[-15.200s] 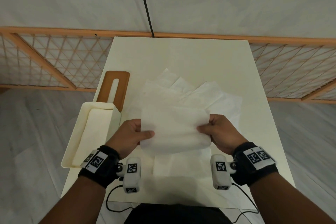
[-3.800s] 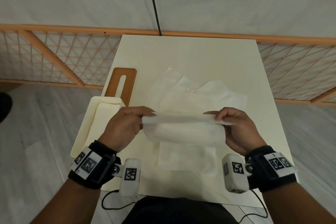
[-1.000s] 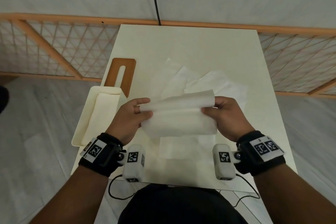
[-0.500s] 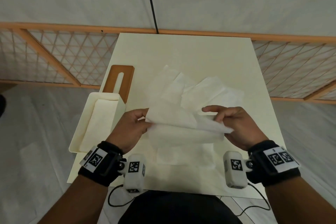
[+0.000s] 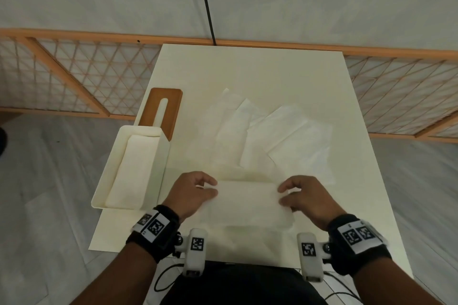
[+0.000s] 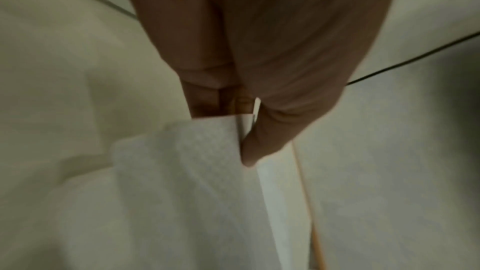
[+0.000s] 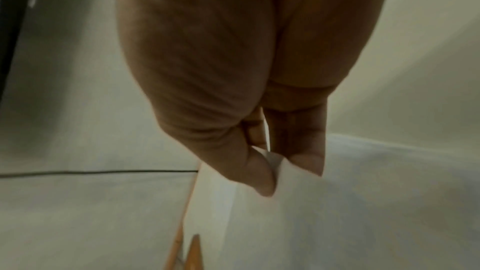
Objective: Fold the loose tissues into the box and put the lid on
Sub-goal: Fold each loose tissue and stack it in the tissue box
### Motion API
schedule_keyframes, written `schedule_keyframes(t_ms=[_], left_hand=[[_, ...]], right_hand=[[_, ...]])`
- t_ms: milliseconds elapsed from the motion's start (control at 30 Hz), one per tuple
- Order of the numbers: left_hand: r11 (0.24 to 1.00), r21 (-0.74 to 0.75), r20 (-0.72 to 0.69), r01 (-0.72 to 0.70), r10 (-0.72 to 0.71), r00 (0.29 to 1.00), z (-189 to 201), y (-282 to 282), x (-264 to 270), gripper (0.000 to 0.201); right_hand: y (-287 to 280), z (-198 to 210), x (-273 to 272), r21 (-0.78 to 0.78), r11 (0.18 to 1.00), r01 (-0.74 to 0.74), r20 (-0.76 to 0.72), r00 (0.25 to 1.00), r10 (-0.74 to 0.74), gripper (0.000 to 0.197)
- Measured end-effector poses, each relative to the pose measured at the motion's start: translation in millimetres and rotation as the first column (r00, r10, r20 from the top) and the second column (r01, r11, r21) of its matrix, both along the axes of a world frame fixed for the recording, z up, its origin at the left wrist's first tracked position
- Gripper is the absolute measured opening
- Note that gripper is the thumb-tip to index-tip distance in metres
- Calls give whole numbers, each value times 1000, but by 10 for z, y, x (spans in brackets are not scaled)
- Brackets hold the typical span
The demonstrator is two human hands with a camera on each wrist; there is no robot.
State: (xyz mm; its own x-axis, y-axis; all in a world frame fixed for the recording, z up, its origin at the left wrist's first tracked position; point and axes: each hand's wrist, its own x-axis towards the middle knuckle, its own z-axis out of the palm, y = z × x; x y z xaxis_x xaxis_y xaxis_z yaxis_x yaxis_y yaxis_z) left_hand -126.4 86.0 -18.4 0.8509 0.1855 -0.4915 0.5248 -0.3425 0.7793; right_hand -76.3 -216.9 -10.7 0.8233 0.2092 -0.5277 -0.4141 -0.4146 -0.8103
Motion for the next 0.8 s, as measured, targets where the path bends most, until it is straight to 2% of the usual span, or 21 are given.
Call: schedule_keyframes(t_ms=[100, 233, 367, 633, 800], left_hand=[[985, 145, -39, 90, -85, 996, -107, -69, -55, 19], [973, 201, -24, 109, -106, 994, -196, -132, -32, 24], [942, 310, -45, 130, -122, 991, -380, -172, 4, 13], [927, 351, -13, 134, -138, 990, -545, -188, 19, 9], [917, 386, 75, 98, -137, 988, -406, -237, 374, 18]], right_hand=[[19, -107, -126, -135, 991, -24, -2, 1000, 24, 19], [33, -172, -97, -183, 983, 9, 56, 998, 1, 21], [49, -343, -34, -351, 931, -101, 91, 986, 141, 27], [100, -497, -19, -545, 820, -177, 106, 955, 276, 26], [111, -340, 101, -554, 823, -126, 181, 947, 267, 23]])
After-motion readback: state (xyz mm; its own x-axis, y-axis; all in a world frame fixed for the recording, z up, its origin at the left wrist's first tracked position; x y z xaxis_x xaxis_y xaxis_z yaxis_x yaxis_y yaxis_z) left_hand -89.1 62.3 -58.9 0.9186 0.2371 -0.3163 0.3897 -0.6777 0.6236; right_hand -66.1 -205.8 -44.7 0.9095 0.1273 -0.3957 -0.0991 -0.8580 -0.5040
